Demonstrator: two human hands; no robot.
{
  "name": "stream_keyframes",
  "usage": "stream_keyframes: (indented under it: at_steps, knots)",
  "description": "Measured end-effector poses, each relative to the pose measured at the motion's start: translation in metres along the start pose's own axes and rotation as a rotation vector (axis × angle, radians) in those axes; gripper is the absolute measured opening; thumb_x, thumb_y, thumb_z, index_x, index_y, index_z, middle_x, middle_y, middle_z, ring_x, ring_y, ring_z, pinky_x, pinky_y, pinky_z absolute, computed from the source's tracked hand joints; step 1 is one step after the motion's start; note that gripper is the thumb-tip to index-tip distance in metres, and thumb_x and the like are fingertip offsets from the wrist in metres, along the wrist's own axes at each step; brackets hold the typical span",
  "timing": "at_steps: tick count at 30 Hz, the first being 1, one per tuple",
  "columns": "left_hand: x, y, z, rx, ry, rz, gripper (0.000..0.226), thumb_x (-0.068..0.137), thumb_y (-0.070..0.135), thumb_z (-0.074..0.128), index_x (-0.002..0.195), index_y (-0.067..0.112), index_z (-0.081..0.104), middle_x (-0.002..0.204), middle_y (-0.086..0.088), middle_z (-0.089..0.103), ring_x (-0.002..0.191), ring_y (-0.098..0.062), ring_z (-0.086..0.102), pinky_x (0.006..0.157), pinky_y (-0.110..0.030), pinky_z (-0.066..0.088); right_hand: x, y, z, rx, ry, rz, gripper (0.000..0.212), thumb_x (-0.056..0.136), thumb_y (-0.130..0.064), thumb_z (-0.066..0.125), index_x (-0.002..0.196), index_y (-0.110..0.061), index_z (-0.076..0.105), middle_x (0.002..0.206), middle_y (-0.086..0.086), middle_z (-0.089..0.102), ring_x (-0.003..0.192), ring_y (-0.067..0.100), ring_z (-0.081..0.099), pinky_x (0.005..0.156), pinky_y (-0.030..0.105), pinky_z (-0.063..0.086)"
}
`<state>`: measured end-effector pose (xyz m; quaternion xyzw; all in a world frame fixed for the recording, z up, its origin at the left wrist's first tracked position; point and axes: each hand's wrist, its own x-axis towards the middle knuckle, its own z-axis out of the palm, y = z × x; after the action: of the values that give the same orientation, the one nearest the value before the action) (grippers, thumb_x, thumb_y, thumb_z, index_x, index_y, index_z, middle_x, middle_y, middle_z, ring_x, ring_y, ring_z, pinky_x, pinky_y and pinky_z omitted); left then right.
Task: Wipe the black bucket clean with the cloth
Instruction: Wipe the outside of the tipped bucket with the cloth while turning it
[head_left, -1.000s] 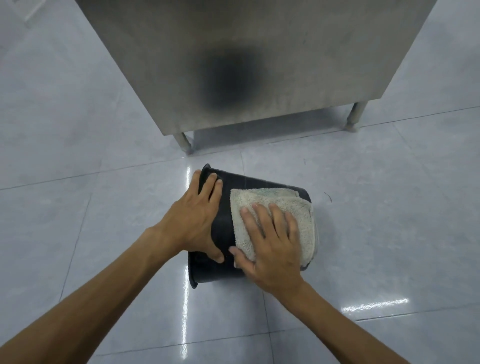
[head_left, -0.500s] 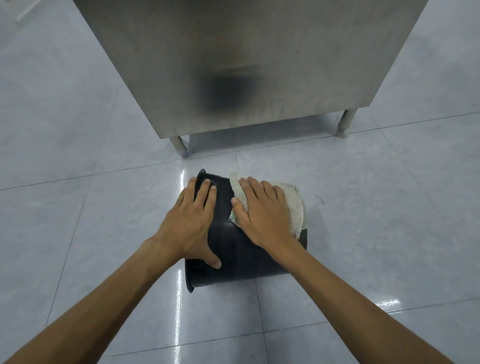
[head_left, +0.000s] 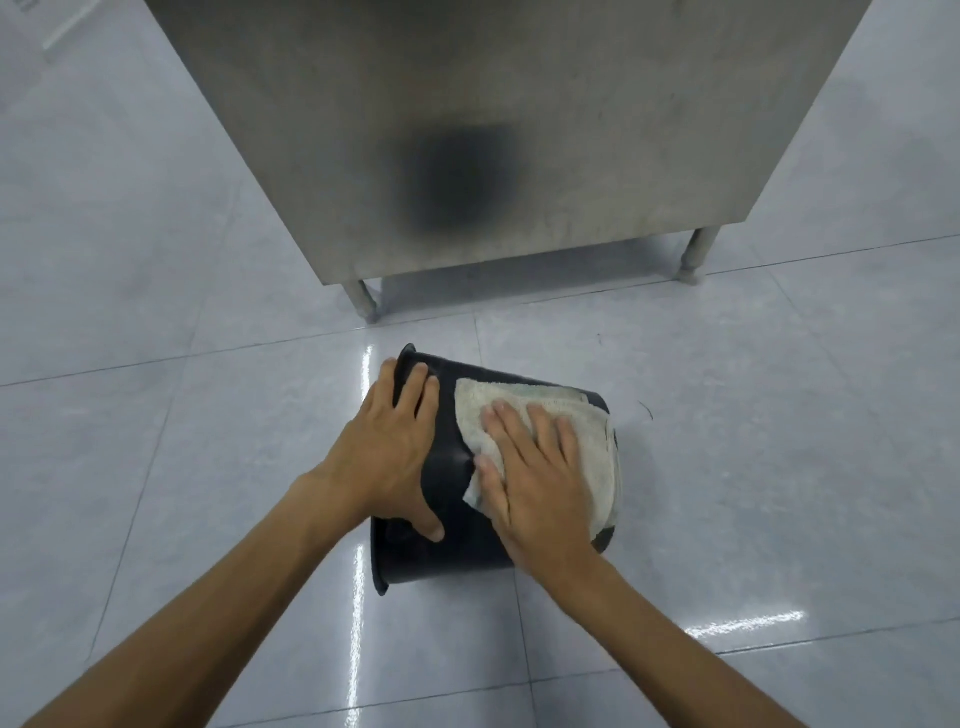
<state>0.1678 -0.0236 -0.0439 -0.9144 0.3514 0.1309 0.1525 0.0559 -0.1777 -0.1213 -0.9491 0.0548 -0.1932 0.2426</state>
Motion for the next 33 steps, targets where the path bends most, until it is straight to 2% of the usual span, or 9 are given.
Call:
stream_keyframes:
  at_steps: [4,8,11,14,18,22,26,29,33]
  knots:
    - [-0.011,0.005,0.006,-0.047,0.038,-0.012,0.161,0.037,0.091,0.067,0.154,0.007,-0.007,0.163,-0.013,-0.005,0.146,-0.041,-0.018,0.119,-0.047,0.010,0.063,0.002,-0.003,-0.052,-0.202,0.118,0.058,0.106,-0.052,0.026,0.146,-0.022,0.057,0.149,-0.005,0.058,0.135,0.021,0.050,0.118,0.045,0.029]
    - [-0.012,0.008,0.001,-0.125,0.012,-0.038,0.158,0.039,0.091,0.067,0.154,0.012,-0.009,0.163,-0.009,-0.007,0.146,-0.038,-0.021,0.118,-0.049,0.019,0.099,0.009,-0.005,0.007,-0.345,0.184,0.059,0.100,-0.062,0.037,0.136,-0.025,0.065,0.133,-0.002,0.070,0.121,0.024,0.062,0.107,0.052,0.037]
    - [-0.017,0.010,0.002,-0.134,0.041,-0.054,0.148,0.049,0.093,0.058,0.154,0.014,-0.010,0.164,-0.010,-0.010,0.146,-0.037,-0.023,0.119,-0.049,0.004,0.113,0.011,-0.003,0.037,-0.417,0.207,0.053,0.099,-0.063,0.035,0.109,-0.028,0.074,0.107,-0.003,0.075,0.100,0.025,0.065,0.094,0.048,0.042]
    - [-0.032,0.014,0.009,-0.123,0.109,-0.040,0.135,0.062,0.087,0.054,0.154,0.016,-0.013,0.164,-0.011,-0.015,0.145,-0.037,-0.028,0.119,-0.051,-0.009,0.128,0.016,0.001,0.055,-0.456,0.244,0.055,0.099,-0.063,0.036,0.090,-0.023,0.073,0.080,-0.006,0.064,0.084,0.024,0.063,0.080,0.041,0.045]
    - [-0.052,0.024,0.016,-0.065,0.130,0.005,0.144,0.055,0.088,0.061,0.156,0.008,-0.004,0.163,-0.019,-0.009,0.144,-0.043,-0.025,0.119,-0.059,0.001,0.155,0.022,0.013,0.007,-0.627,0.236,0.060,0.095,-0.066,0.033,0.109,-0.024,0.073,0.107,0.003,0.070,0.093,0.025,0.062,0.085,0.042,0.050]
    - [-0.040,0.022,0.011,-0.040,0.085,-0.056,0.149,0.053,0.090,0.062,0.154,0.009,-0.012,0.163,-0.018,-0.013,0.145,-0.043,-0.024,0.120,-0.059,0.003,0.173,0.027,0.026,0.006,-0.658,0.261,0.054,0.098,-0.058,0.035,0.106,-0.015,0.068,0.109,0.008,0.068,0.092,0.026,0.059,0.079,0.039,0.042]
    - [-0.022,0.008,0.002,-0.029,0.070,-0.061,0.152,0.046,0.093,0.061,0.154,0.010,-0.007,0.164,-0.014,-0.004,0.148,-0.040,-0.014,0.121,-0.053,0.008,0.175,0.023,0.023,-0.003,-0.661,0.185,0.057,0.102,-0.057,0.029,0.116,-0.022,0.072,0.119,0.009,0.069,0.100,0.027,0.059,0.083,0.041,0.043]
    - [-0.009,-0.001,-0.004,-0.025,0.055,-0.054,0.154,0.041,0.094,0.061,0.155,0.010,0.000,0.163,-0.013,0.005,0.149,-0.038,-0.007,0.121,-0.052,0.014,0.154,0.014,0.015,0.041,-0.479,0.128,0.054,0.107,-0.054,0.032,0.120,-0.019,0.072,0.119,0.007,0.072,0.105,0.029,0.063,0.085,0.041,0.040]
    - [0.007,-0.013,-0.009,-0.067,0.040,-0.028,0.157,0.038,0.094,0.063,0.155,0.009,0.001,0.164,-0.010,0.006,0.149,-0.036,-0.009,0.121,-0.047,0.012,0.090,0.002,0.015,-0.039,-0.126,-0.038,0.056,0.108,-0.051,0.029,0.146,-0.020,0.057,0.148,0.000,0.059,0.137,0.028,0.050,0.116,0.050,0.031]
